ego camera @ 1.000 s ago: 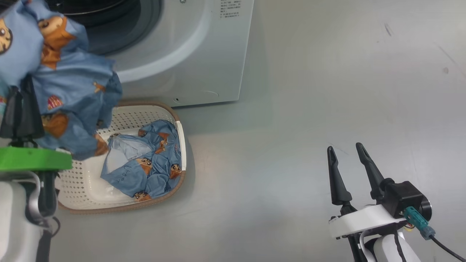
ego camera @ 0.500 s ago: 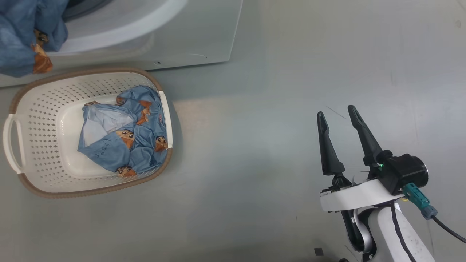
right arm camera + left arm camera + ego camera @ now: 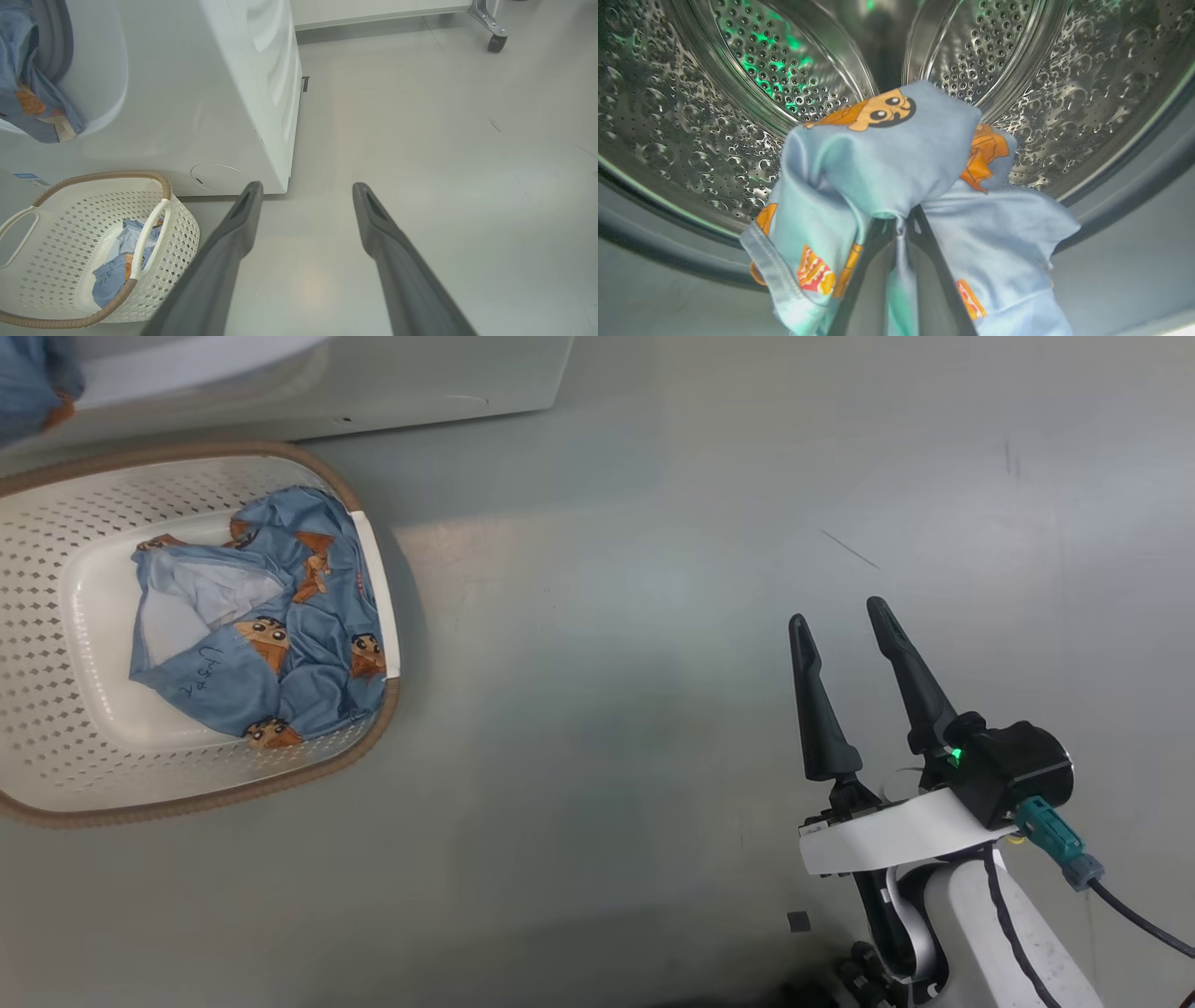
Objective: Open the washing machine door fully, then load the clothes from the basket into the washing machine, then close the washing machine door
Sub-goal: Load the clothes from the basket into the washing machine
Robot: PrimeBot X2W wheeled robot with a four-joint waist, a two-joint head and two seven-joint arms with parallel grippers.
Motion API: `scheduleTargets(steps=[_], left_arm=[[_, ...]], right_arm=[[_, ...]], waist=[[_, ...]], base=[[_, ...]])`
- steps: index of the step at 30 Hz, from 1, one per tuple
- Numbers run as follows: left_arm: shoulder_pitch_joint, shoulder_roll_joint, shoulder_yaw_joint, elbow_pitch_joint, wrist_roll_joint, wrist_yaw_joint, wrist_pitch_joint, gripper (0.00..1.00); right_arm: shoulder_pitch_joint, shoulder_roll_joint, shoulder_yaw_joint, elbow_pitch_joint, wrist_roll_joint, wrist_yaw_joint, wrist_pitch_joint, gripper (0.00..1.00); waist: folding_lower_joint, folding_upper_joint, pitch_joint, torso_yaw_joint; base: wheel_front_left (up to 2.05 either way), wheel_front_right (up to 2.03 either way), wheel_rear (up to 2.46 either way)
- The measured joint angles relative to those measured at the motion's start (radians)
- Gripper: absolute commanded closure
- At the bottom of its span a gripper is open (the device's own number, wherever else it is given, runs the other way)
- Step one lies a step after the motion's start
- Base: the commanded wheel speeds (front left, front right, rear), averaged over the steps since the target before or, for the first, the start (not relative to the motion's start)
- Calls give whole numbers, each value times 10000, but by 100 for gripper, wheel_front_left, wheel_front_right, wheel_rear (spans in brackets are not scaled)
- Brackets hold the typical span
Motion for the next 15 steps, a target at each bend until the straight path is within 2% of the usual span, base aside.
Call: scheduleTargets(steps=[11, 15], left_arm=[[-1844, 570, -857, 493, 81, -31, 1570, 100], [-2154, 550, -947, 729, 54, -31, 1912, 100]], right_arm=[[-39, 2, 420, 153, 261, -105, 0, 0], [-39, 0, 598, 257, 410, -188, 0, 0]], waist=[[-1, 0, 809, -111], [-1, 0, 978, -113]], base=[[0, 0, 0], [0, 0, 0]])
